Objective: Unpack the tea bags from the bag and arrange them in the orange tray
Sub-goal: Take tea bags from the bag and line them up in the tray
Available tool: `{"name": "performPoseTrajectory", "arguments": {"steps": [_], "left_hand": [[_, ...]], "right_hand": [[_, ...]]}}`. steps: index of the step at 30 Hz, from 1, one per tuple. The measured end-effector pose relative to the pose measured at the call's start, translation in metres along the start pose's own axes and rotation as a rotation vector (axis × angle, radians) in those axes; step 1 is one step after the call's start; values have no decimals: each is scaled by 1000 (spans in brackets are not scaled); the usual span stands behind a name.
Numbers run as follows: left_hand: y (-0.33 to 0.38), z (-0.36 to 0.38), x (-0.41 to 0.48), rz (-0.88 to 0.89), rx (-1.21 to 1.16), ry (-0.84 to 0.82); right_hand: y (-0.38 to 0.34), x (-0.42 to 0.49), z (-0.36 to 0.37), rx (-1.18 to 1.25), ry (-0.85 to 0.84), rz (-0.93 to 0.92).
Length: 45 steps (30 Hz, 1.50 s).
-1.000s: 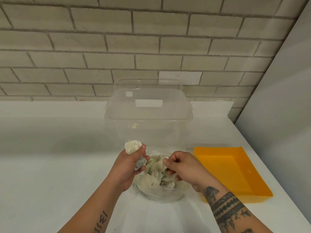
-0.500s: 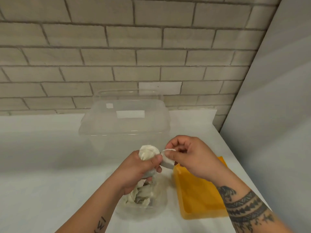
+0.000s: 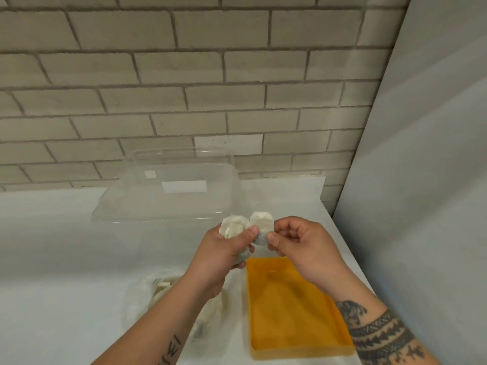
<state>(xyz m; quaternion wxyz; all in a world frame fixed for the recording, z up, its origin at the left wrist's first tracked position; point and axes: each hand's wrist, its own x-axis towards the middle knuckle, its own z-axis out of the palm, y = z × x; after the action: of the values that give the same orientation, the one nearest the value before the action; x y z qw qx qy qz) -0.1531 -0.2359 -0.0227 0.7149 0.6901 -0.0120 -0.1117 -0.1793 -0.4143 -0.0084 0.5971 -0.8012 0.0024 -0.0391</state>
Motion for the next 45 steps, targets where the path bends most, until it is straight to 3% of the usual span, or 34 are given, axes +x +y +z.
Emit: {"name": "performPoseTrajectory", "arguments": {"steps": [7,12,20,30,36,45], "left_hand": [[-22,22,0,18,116,124],[-43,16,9,-78,270,274],[-91,15,19,-268,550,214],[-106,13,15,-364,192,249],[-112,10,17,-343,219,244],[-121,9,21,-329,218,261]], "right_hand": [[41,9,-14,-123,-39,-20],[73,10,-23,-40,24,101],[145,9,25,-170,-52,274],[156,34,53,-366,-30,284],[157,31,61,-345,83,269],[153,28,62,-387,124,251]]}}
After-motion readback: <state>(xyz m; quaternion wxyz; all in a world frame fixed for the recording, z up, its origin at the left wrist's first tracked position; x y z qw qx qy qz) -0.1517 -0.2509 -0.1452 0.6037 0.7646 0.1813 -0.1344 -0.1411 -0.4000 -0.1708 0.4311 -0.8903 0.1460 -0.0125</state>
